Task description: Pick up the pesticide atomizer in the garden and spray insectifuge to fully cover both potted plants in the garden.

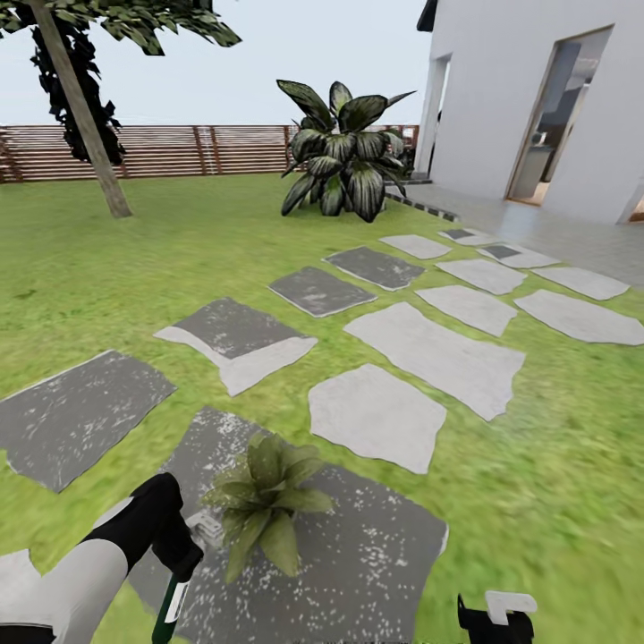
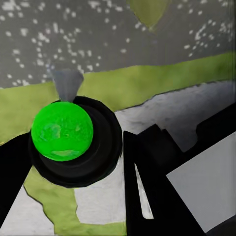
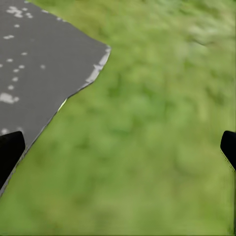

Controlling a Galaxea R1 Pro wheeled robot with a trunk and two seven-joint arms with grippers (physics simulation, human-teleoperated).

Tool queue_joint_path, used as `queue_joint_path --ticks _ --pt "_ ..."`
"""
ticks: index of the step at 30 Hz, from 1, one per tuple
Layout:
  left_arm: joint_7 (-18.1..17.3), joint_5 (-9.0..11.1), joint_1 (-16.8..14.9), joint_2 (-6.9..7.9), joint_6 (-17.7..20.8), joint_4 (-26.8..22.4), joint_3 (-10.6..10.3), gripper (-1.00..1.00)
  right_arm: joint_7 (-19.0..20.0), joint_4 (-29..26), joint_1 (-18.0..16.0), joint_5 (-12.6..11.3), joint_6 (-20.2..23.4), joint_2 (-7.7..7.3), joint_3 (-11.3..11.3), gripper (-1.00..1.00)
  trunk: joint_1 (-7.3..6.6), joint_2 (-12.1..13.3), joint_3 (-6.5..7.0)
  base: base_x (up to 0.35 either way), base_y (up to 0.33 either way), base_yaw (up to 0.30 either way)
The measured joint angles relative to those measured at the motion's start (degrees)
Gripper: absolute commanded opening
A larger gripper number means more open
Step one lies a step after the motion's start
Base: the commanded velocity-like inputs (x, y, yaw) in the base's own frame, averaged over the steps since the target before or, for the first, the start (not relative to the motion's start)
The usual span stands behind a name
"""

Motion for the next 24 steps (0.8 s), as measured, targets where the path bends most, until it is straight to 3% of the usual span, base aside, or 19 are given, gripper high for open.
queue_joint_path --ticks 6,11,15,19,24 --pt "-0.02 -0.01 0.00 -0.19 0.02 0.38 -0.02 -1.00 0.00 -0.01 0.00 0.00 0.00 0.00 0.00 1.00 0.01 0.00 0.00 -0.222 -0.182 0.271" --pt "0.07 -0.13 0.06 -0.16 -0.26 3.47 -0.16 -1.00 0.02 -0.01 0.02 0.00 -0.01 0.00 0.00 1.00 -0.01 0.00 0.00 -0.050 -0.021 0.051" --pt "1.86 -0.17 0.06 -0.23 -3.37 6.99 -0.09 -1.00 0.02 0.00 0.02 0.00 -0.01 0.00 0.00 1.00 -0.02 0.00 0.00 -0.004 -0.002 0.004" --pt "2.93 -0.08 -0.06 -0.47 -4.26 6.22 0.12 -1.00 0.02 0.05 0.00 0.00 -0.01 0.00 0.00 1.00 -0.02 0.00 0.00 0.000 0.000 0.000" --pt "2.76 0.01 -1.01 -2.28 -3.69 2.65 -0.16 -1.00 0.02 0.01 0.00 0.00 -0.01 0.00 -0.01 1.00 -0.02 0.00 0.00 0.000 0.000 0.000"
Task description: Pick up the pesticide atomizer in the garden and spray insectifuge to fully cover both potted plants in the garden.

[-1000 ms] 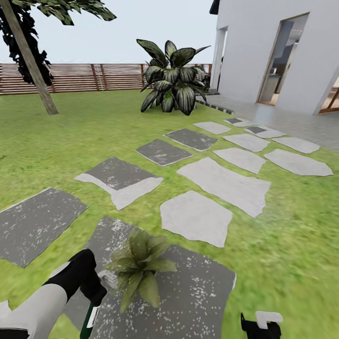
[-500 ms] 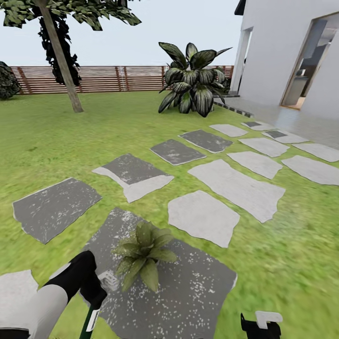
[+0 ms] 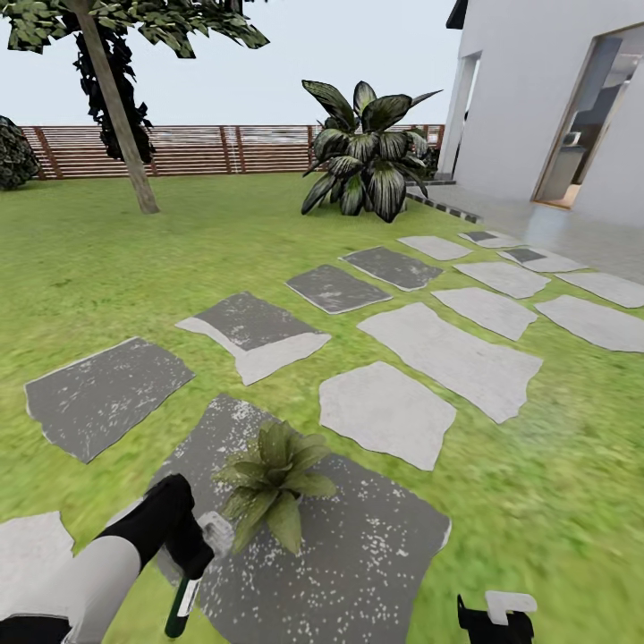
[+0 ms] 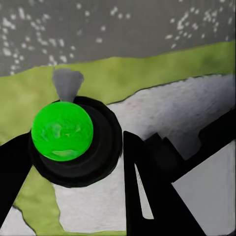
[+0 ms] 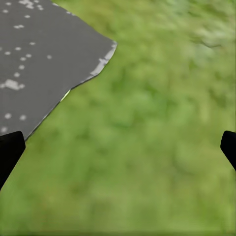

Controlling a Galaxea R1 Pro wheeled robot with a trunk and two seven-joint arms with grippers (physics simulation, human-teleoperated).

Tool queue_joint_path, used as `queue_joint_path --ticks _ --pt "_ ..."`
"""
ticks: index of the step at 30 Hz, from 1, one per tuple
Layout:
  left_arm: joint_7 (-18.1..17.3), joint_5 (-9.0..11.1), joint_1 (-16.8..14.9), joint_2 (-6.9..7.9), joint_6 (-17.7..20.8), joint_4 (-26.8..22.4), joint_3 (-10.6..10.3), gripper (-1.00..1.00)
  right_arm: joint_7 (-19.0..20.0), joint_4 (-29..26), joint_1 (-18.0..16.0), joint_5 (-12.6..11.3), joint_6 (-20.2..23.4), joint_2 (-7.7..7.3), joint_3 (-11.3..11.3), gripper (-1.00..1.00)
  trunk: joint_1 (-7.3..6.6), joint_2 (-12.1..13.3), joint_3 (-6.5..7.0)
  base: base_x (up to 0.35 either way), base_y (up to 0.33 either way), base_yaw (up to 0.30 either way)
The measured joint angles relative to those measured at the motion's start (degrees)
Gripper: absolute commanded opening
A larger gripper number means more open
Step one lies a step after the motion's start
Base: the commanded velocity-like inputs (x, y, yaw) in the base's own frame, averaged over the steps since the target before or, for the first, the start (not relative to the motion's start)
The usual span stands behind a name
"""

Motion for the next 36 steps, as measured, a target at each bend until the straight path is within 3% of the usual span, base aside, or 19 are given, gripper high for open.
queue_joint_path --ticks 5,14,24,36 --pt "0.05 -0.16 -2.23 -1.18 2.98 -0.49 -0.23 -1.00 0.00 0.06 0.02 0.00 0.00 0.00 0.00 1.00 0.00 0.00 0.00 0.000 0.000 0.033" --pt "0.38 -0.17 -1.82 -1.07 3.17 -0.42 -0.05 -1.00 -0.01 0.06 0.01 0.00 0.00 0.00 0.00 1.00 0.00 0.00 0.00 0.011 -0.011 0.256" --pt "0.42 -0.09 -1.82 -1.20 3.19 -0.43 0.00 -1.00 -0.01 0.05 0.02 0.00 0.00 0.00 0.00 1.00 -0.01 0.00 0.00 0.158 -0.204 0.157" --pt "-0.04 -0.40 -2.71 -1.17 3.47 -0.50 -0.51 -1.00 -0.01 0.06 0.02 0.00 0.00 0.00 0.00 1.00 0.00 0.00 0.00 -0.130 -0.141 0.146"
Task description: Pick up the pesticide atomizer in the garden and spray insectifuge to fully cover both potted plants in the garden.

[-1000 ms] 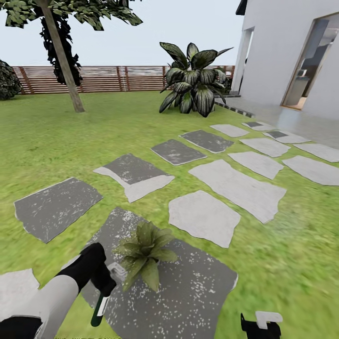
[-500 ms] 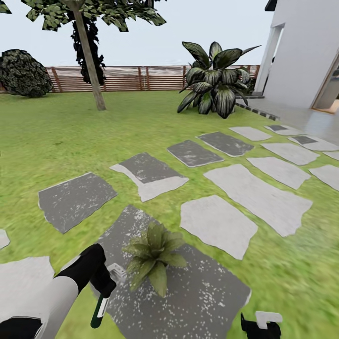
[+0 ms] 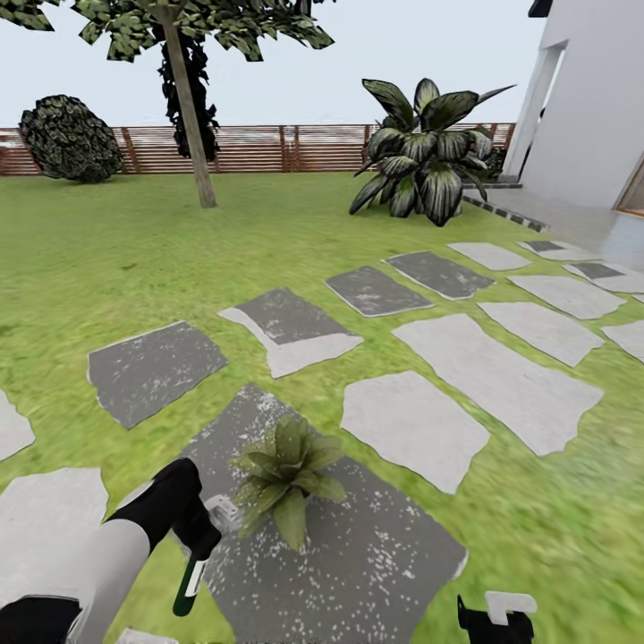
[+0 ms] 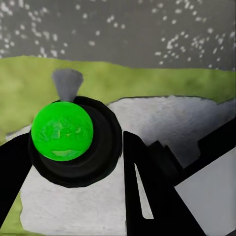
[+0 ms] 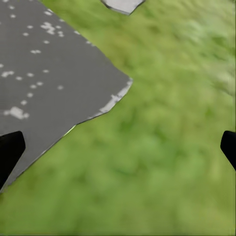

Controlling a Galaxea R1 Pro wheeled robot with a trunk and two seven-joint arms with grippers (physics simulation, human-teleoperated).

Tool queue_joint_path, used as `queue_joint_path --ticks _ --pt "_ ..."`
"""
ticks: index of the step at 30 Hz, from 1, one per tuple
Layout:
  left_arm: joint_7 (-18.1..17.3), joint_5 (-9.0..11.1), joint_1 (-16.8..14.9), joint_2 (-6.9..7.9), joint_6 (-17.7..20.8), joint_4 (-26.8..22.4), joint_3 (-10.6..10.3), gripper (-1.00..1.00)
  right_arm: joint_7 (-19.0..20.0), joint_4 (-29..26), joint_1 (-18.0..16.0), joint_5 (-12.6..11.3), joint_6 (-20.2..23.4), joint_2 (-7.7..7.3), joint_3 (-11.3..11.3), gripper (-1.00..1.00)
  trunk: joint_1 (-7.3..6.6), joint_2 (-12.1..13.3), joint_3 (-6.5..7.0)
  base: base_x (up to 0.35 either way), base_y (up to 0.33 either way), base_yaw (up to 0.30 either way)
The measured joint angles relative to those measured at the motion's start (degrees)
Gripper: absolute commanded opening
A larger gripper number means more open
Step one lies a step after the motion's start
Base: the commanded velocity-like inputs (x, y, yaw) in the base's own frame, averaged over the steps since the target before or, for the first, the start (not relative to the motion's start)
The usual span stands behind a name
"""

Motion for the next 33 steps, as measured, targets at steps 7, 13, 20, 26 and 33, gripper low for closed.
queue_joint_path --ticks 7,13,20,26,33 --pt "-1.95 -0.27 -3.23 -0.10 -0.01 0.10 -0.13 -1.00 0.01 0.00 -0.01 -0.03 0.00 0.00 0.00 1.00 0.00 0.00 0.00 -0.004 -0.002 0.179" --pt "-2.29 -0.28 -2.92 -0.10 -0.10 0.78 -0.21 -1.00 0.01 0.00 0.00 0.00 0.00 -0.08 0.00 1.00 -0.01 0.00 0.00 0.043 -0.027 0.001" --pt "-2.25 -0.24 -2.84 -0.11 -0.12 0.80 -0.20 -1.00 0.00 -0.01 -0.01 0.00 0.00 -0.08 0.00 1.00 -0.03 0.00 0.00 0.216 -0.185 0.000" --pt "-2.27 -0.24 -2.86 -0.11 -0.13 0.78 -0.20 -1.00 -0.01 -0.01 -0.01 0.00 0.00 0.00 0.00 1.00 0.00 0.00 0.00 0.054 -0.246 0.090" --pt "-2.28 -0.28 -2.89 -0.16 -0.07 0.76 -0.18 -1.00 0.00 -0.01 -0.02 0.00 0.00 0.00 0.02 1.00 0.02 0.00 0.00 -0.171 -0.190 0.269"
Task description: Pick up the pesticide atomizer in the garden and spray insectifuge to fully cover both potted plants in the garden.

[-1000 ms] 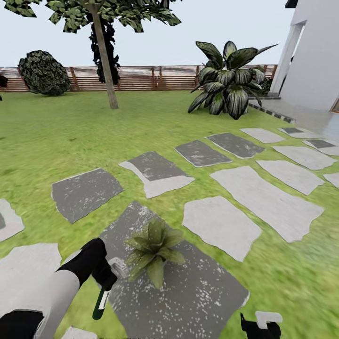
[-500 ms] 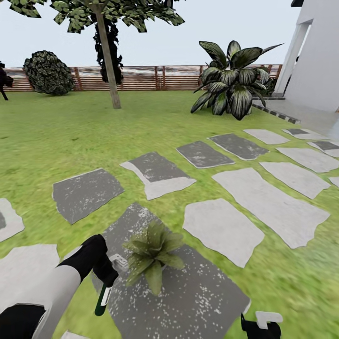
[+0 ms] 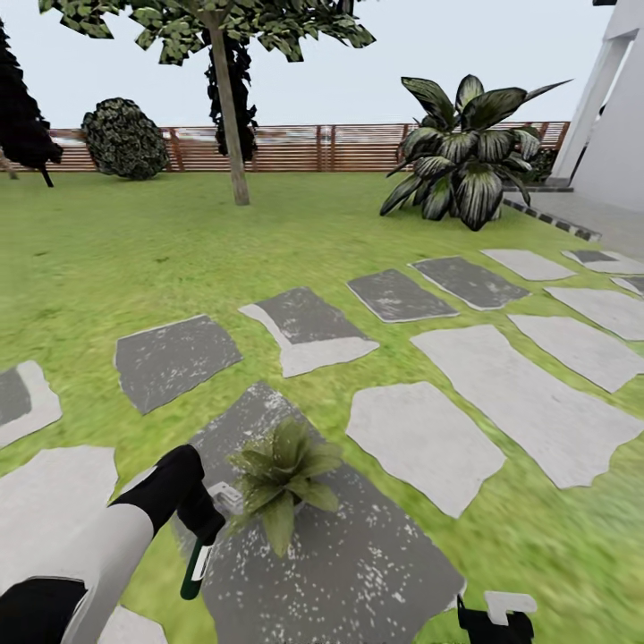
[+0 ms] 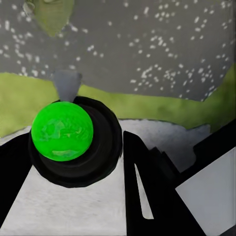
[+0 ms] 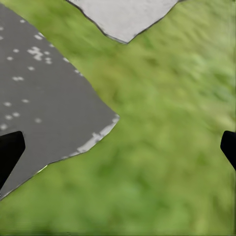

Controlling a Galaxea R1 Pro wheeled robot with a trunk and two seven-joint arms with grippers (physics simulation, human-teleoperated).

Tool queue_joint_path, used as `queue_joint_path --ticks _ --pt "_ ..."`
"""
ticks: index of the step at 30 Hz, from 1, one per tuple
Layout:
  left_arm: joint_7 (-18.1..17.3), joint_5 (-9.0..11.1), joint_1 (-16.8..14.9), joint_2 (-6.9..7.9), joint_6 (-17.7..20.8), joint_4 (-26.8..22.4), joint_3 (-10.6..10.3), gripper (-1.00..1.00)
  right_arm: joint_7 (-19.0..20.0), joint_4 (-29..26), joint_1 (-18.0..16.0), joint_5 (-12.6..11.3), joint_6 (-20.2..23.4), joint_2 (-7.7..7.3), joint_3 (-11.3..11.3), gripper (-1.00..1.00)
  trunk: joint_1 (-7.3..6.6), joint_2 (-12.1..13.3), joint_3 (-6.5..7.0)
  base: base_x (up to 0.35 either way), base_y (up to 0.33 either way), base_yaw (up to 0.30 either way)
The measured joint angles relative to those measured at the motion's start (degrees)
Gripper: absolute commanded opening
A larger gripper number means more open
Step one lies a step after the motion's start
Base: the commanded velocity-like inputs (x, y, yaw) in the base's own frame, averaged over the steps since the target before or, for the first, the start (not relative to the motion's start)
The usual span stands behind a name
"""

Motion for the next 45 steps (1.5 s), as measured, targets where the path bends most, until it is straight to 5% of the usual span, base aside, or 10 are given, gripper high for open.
queue_joint_path --ticks 6,9,12,25,45 --pt "-2.41 0.07 -0.81 -0.31 0.01 -0.55 -0.13 -1.00 0.01 0.01 -0.01 0.00 0.00 0.00 -0.01 1.00 -0.02 0.00 0.00 -0.014 -0.012 0.211" --pt "-7.82 -2.61 -0.94 -0.51 -0.12 -0.76 -2.85 -1.00 0.01 0.01 0.01 0.00 0.00 0.00 -0.02 1.00 -0.02 0.00 0.00 -0.001 -0.001 0.026" --pt "-9.25 -4.49 -0.89 -0.44 -0.12 -0.76 -4.68 -1.00 0.01 0.01 0.00 0.00 0.00 0.00 -0.02 1.00 -0.02 0.00 0.00 0.000 0.000 0.004" --pt "-9.36 -4.99 -0.23 -0.31 -0.11 -0.63 -5.08 -1.00 0.00 0.01 0.00 0.00 0.00 0.00 -0.02 1.00 -0.02 0.00 0.00 0.007 -0.007 0.234" --pt "-9.35 -4.95 -0.85 -0.45 -0.04 -0.80 -4.93 -1.00 0.00 -0.01 0.02 0.00 0.00 0.00 -0.01 1.00 -0.01 0.00 0.00 0.033 -0.244 0.143"
